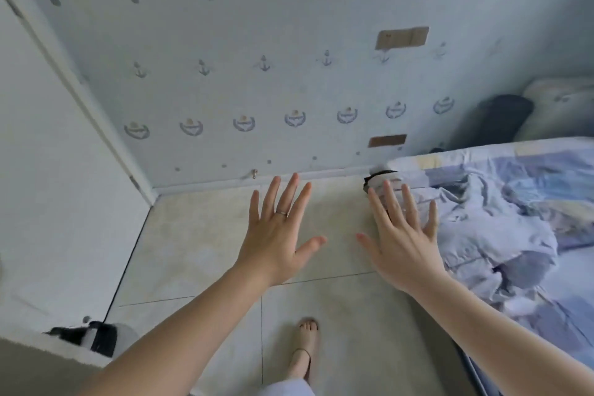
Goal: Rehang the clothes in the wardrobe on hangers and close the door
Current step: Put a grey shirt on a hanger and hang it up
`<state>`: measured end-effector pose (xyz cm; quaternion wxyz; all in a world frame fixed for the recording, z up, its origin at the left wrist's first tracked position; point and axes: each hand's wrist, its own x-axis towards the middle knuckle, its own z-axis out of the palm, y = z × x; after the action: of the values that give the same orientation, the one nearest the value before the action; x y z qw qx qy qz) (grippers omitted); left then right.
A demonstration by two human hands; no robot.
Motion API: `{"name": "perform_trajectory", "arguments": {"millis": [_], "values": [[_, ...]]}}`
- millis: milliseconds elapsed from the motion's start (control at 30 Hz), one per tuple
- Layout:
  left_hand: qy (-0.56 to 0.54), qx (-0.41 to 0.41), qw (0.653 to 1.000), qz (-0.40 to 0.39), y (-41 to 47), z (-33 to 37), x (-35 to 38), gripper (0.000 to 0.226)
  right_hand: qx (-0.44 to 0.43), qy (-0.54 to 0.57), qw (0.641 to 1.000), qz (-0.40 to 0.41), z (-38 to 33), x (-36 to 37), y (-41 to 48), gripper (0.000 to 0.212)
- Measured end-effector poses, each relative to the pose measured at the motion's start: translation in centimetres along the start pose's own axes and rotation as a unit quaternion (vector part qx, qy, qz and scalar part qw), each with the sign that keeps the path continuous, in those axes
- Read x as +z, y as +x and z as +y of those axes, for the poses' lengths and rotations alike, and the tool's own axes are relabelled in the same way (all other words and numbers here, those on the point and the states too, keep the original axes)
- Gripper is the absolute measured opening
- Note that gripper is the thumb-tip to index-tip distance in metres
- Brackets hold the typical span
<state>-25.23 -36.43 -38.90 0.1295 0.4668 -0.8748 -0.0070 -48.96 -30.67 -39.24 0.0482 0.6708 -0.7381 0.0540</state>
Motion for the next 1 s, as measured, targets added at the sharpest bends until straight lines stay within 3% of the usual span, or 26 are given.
{"name": "perform_trajectory", "arguments": {"millis": [333, 600, 833, 1000], "values": [[-0.018, 0.166, 0.972, -0.164, 23.0, 4.3, 10.1, 0.089, 0.236, 0.011, 0.969, -0.068, 14.1, 5.3, 8.3, 0.077], [-0.022, 0.297, 0.934, -0.198, 38.0, 10.2, 16.2, 0.087, 0.403, 0.004, 0.908, -0.117, 22.2, 7.7, 11.6, 0.077], [-0.034, 0.363, 0.904, -0.224, 45.3, 18.1, 22.0, 0.085, 0.492, 0.030, 0.859, -0.142, 29.1, 9.8, 11.4, 0.077], [-0.017, 0.374, 0.894, -0.245, 50.6, 25.1, 25.1, 0.085, 0.517, 0.051, 0.844, -0.134, 37.2, 11.1, 12.6, 0.077]]}}
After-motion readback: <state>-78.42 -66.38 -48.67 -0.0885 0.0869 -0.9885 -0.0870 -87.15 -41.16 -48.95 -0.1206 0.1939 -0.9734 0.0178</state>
